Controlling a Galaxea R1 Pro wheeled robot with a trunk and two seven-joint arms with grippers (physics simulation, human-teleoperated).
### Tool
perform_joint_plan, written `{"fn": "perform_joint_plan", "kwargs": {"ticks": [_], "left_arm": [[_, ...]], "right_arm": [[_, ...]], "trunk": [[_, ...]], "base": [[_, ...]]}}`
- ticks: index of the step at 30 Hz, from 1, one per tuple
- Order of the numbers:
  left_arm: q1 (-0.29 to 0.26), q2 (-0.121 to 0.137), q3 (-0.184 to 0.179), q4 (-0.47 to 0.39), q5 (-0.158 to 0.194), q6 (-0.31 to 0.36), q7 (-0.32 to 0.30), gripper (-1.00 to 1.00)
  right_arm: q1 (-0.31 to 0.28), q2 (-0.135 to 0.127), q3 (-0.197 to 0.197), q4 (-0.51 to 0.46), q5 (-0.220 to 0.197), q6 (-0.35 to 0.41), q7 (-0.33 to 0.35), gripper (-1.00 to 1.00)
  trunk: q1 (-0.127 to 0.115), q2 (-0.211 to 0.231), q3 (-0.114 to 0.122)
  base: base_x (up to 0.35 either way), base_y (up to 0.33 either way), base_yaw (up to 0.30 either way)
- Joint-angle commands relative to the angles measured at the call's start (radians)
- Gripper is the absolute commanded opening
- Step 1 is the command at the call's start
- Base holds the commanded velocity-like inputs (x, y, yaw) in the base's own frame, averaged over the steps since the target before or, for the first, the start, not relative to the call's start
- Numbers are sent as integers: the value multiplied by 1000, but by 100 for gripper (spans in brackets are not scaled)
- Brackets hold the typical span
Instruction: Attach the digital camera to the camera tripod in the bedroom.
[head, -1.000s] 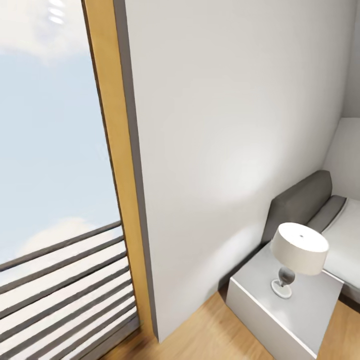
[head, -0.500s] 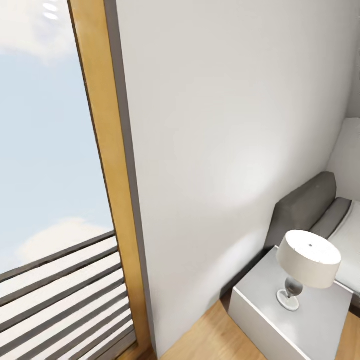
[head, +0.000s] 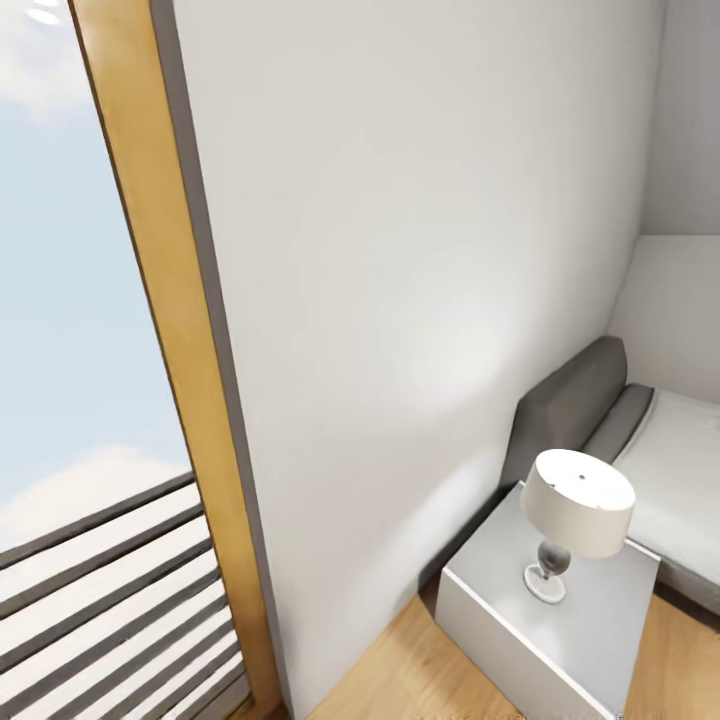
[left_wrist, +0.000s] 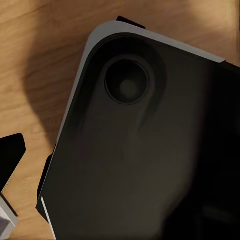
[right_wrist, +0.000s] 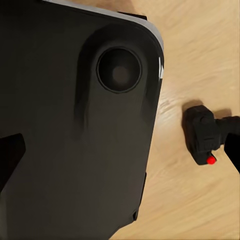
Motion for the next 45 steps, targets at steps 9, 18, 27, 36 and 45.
{"fn": "perform_joint_plan", "kwargs": {"ticks": [9, 18, 27, 36, 45], "left_arm": [[0, 0, 1, 0, 3, -2, 0, 100], [0, 0, 1, -1, 3, -2, 0, 100], [0, 0, 1, 0, 3, -2, 0, 100], [0, 0, 1, 0, 3, -2, 1, 100], [0, 0, 1, 0, 3, -2, 1, 100]], "right_arm": [[0, 0, -1, 0, 9, -3, -1, 100], [0, 0, -2, 0, 8, -3, -1, 100], [0, 0, -4, 0, 7, -3, -1, 100], [0, 0, -7, 0, 6, -3, -1, 100], [0, -1, -8, 0, 6, -3, -1, 100]], "trunk": [[0, 0, -1], [0, 0, -1], [0, 0, -1], [0, 0, -1], [0, 0, -1]], "base": [[1, 0, -274], [0, 0, -280], [0, 0, -285], [0, 0, -287], [0, 0, -288]]}}
